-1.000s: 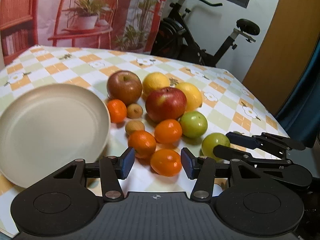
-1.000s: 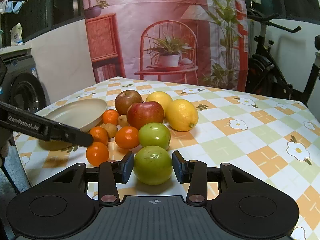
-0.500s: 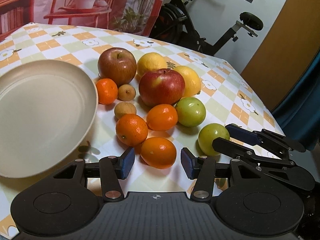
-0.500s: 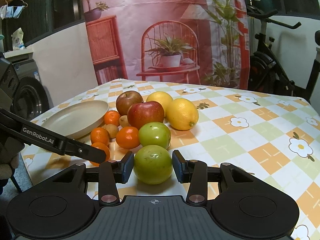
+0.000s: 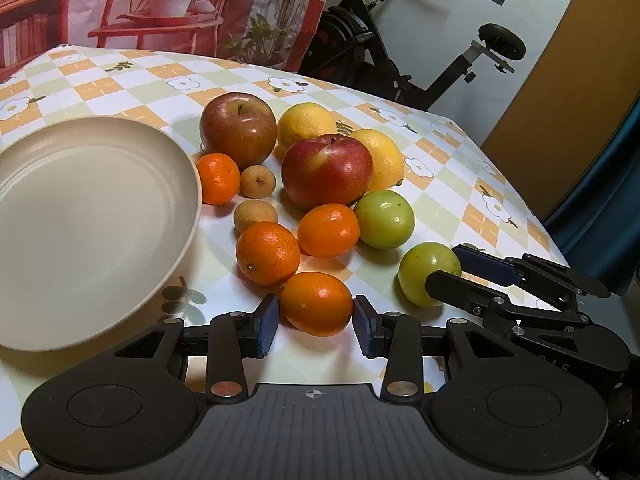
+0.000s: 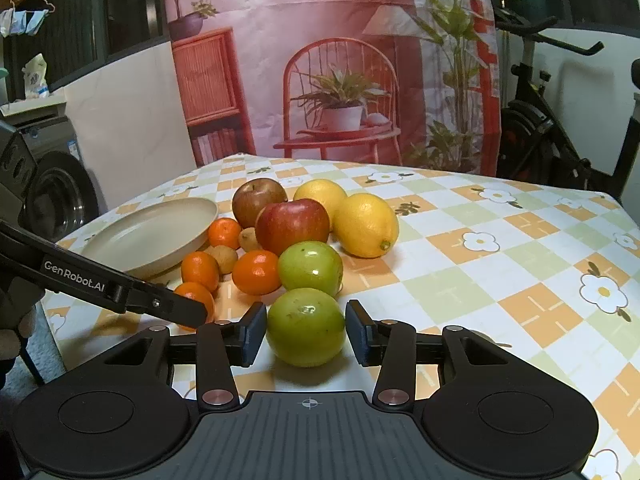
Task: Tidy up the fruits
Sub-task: 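Grasp an orange tangerine with the left tool while the right tool grasps a green fruit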
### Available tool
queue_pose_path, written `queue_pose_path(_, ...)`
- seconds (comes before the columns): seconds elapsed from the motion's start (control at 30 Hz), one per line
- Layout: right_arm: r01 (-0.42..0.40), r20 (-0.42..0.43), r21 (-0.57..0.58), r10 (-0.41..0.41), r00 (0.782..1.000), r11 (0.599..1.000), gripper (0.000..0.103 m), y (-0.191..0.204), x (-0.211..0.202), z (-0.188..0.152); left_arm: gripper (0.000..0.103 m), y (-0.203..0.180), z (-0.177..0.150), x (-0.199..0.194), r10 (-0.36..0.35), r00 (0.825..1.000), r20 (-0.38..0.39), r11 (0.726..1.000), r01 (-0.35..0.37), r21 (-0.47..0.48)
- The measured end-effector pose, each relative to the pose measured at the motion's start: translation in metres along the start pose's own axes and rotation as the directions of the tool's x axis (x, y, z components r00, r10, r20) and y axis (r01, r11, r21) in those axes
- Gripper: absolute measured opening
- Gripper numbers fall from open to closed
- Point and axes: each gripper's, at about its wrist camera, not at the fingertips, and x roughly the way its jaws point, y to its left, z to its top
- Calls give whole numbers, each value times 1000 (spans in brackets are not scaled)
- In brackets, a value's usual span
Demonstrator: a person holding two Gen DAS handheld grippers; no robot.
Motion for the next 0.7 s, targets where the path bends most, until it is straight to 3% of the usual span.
queue_pose_path(0.27,2,-8,3,-2,1000,1000,41,1,2,0,42,-10,0,-5,7,1000,25,998,-8,67)
queue_pose_path(0.47,4,-16,11,-4,1000,1000,45,-1,4,0,42,-8,-1,-7,11,999,31,998,-13,64)
queue_pose_path(0.7,9,-48,-60,-12,999,998,44,9,10,0,42,-11,-3,-9,11,999,39,996,-15,83)
